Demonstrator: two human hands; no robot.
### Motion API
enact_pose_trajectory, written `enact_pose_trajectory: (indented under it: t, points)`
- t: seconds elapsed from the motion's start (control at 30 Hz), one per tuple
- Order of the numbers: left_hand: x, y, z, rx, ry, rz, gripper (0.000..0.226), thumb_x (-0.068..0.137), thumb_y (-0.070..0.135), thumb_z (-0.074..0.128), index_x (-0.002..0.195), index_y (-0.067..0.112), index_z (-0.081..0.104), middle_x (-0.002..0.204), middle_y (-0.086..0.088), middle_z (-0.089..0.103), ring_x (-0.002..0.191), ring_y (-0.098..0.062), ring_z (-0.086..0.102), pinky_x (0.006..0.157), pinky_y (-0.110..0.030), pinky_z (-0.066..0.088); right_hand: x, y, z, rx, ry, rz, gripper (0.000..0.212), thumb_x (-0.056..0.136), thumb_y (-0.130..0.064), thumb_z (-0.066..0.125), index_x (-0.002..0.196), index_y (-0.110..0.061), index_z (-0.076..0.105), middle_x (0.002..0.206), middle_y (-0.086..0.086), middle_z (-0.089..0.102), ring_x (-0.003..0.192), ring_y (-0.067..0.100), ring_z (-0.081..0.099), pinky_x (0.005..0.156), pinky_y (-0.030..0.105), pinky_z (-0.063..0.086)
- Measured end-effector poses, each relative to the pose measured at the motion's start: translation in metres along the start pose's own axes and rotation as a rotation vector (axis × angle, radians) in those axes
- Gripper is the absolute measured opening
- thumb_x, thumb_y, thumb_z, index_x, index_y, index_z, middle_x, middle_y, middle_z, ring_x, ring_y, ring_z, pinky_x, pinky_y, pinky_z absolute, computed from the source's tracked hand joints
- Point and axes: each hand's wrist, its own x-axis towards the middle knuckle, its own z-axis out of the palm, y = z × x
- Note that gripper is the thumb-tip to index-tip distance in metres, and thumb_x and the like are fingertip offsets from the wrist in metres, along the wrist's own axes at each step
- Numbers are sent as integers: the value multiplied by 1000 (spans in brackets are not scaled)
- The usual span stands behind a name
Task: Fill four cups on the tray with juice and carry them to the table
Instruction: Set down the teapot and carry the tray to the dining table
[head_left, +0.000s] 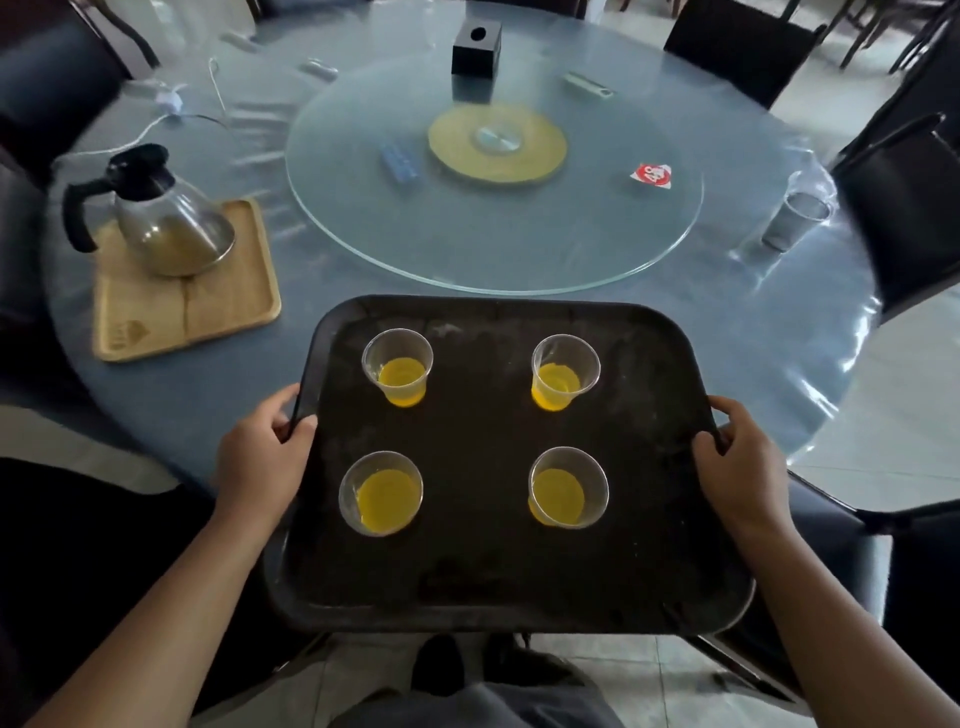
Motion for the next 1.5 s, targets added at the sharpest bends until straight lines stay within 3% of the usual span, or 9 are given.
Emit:
enact_pose_trajectory:
  t: [0.27, 0.67, 0.87, 1.07, 1.5]
  points:
    - [23, 13, 51, -53, 67, -82, 42, 98, 17, 67, 140, 14, 65, 95, -9, 69, 96, -34, 67, 90, -47, 52, 60, 23, 26, 7, -38, -10, 44, 93, -11, 56, 135, -24, 56, 76, 3, 60, 70, 17, 57, 69, 33, 42]
    - [53, 2, 99, -45, 59, -110, 44, 100, 21, 65, 144, 18, 61, 93, -8, 66, 89, -28, 65, 84, -46, 54, 108, 45, 76, 2, -87, 13, 44, 94, -12, 54, 136, -25, 53, 75, 3, 59, 71, 21, 59, 76, 45, 54]
    - [67, -9, 118, -64, 73, -110, 43, 99, 17, 65, 142, 17, 63, 89, -10, 67, 85, -30, 66, 85, -48, 56, 117, 55, 98, -12, -93, 46, 46, 94, -11, 53, 138, -23, 52, 83, 5, 62, 75, 22, 60, 78, 43, 53]
    - [78, -14, 131, -44, 71, -88, 43, 100, 16, 63, 144, 15, 62, 89, -11, 67, 84, -27, 64, 81, -41, 51, 126, 62, 110, -28, -87, 43, 47, 95, -13, 55, 140, -24, 49, 89, 6, 63, 78, 21, 60, 77, 39, 50]
    - [93, -20, 146, 30, 47, -35, 44, 101, 10, 61, 145, 9, 59, 114, -24, 73, 102, -40, 69, 92, -53, 56, 128, 69, 126, -66, -80, 66, 47, 95, -15, 55, 140, -26, 48, 92, 5, 64, 80, 21, 61, 82, 49, 55]
